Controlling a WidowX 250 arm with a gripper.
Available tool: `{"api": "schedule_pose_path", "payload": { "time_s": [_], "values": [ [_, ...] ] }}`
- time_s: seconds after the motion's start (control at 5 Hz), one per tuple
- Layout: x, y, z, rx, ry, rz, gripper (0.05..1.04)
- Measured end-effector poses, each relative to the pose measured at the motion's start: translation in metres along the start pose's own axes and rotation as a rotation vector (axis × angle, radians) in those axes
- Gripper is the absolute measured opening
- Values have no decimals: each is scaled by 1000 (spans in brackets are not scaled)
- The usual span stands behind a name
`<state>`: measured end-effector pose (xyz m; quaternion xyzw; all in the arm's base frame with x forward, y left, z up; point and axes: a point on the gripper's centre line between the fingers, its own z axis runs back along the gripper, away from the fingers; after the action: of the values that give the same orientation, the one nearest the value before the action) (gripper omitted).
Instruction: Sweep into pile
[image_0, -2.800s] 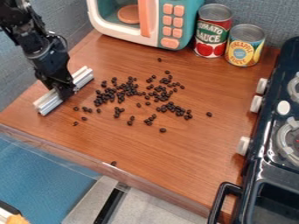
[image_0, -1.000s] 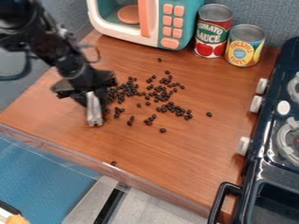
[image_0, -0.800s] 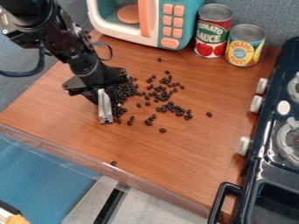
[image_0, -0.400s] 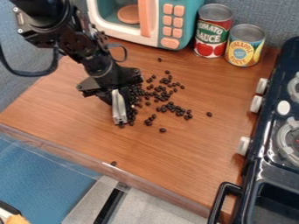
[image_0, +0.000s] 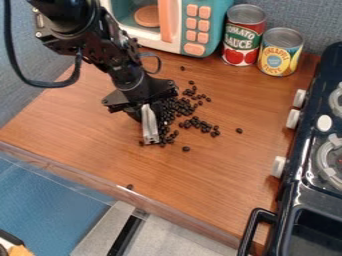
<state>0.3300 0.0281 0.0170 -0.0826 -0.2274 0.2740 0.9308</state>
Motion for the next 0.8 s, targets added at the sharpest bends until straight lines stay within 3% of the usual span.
{"api": "schedule_pose_path", "payload": {
  "time_s": [0.8],
  "values": [
    [3, -29, -10, -17, -4, -8, 381]
  ]
}}
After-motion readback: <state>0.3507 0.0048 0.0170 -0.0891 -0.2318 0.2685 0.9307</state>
